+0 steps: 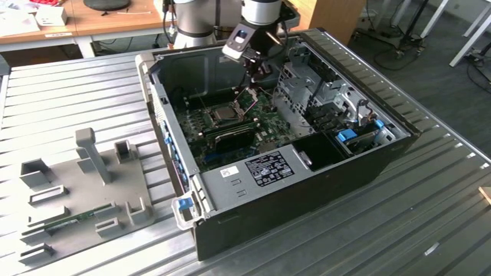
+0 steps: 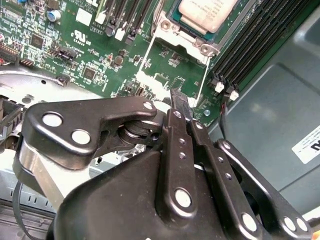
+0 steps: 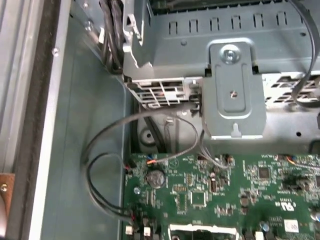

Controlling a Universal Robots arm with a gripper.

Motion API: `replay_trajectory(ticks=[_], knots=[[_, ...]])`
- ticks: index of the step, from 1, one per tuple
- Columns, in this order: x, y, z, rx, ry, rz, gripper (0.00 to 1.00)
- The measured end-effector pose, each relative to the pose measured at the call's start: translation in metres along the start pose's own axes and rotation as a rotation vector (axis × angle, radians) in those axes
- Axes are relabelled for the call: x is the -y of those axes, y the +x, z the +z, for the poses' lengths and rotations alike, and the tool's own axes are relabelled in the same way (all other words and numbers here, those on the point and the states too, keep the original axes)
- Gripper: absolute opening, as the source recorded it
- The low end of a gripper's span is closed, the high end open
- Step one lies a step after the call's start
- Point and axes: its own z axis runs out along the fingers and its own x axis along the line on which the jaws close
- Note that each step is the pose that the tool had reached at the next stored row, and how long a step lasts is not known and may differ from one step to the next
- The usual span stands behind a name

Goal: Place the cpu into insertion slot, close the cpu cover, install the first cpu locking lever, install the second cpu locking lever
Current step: 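Close the cpu cover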

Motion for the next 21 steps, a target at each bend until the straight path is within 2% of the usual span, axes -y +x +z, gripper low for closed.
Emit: replay_trajectory(ticks=[9, 21], knots=[[-0.0101, 0.0003, 0.0007, 0.0002, 0.0036, 0.000, 0.10], [-0.0288, 0.0008, 0.0022, 0.0005, 0.0121, 0.000, 0.10]])
